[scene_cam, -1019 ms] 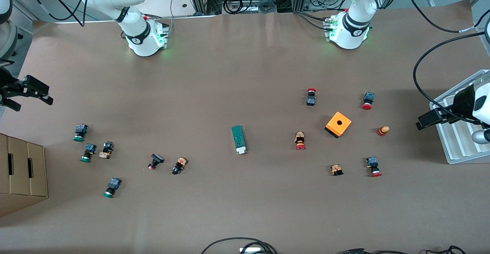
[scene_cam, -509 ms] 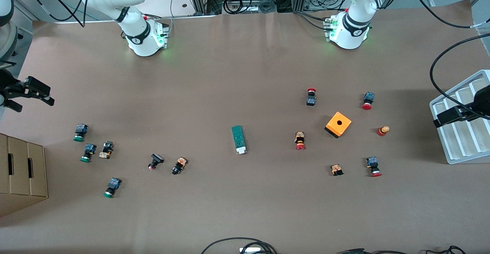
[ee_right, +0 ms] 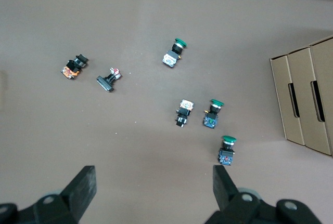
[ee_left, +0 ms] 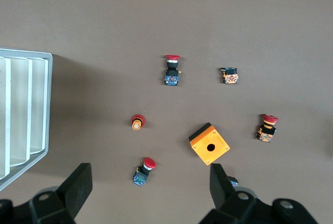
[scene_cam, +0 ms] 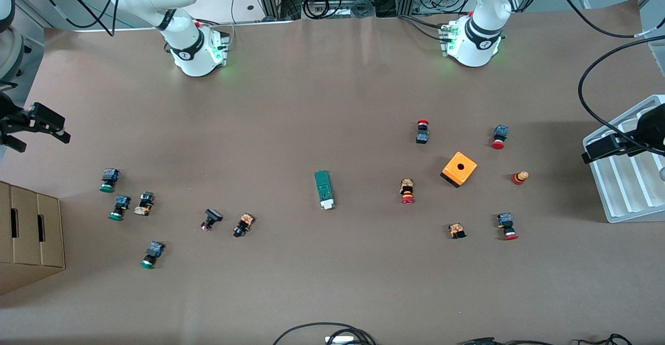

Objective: Close load switch with both arms

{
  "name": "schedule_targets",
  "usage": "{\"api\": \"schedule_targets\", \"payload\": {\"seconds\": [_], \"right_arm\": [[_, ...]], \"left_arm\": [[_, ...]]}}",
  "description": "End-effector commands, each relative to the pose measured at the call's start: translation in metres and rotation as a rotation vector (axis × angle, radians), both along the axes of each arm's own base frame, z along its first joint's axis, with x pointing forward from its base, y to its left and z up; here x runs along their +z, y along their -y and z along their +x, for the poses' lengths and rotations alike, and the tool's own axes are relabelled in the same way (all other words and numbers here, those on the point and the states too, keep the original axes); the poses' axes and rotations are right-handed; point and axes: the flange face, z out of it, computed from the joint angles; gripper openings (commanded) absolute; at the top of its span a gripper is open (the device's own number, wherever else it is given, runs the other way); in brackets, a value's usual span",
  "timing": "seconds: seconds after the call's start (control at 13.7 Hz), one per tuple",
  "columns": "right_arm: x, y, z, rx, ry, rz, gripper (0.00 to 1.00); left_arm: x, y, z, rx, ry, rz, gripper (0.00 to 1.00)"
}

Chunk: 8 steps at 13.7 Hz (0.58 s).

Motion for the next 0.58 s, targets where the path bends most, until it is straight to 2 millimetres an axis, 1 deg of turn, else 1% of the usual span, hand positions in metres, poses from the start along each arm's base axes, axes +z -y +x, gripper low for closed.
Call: {"api": "schedule_targets", "payload": {"seconds": [0.0,0.15,0.29,0.51], "right_arm": [[0.002,0.001,0.002,0.014,-0.003,-0.019,1.00],[0.002,-0.001,0.003,0.019,-0.004,-0.019,1.00],[0.002,-0.001,0.003,0.019,-0.005,-0.022,1.00],[0.002,0.000,0.002,0.018,-0.005,-0.023,1.00]], "left_arm": [[0.010,0.002,-0.007,-0.017,0.000,-0.009,1.00],[0.013,0.008,-0.009,-0.031,-0.001,-0.009,1.00],[0.013,0.013,-0.009,-0.042,-0.001,-0.008,1.00],[0.018,0.020,-0.011,-0.054,0.009,-0.013,1.00]]}}
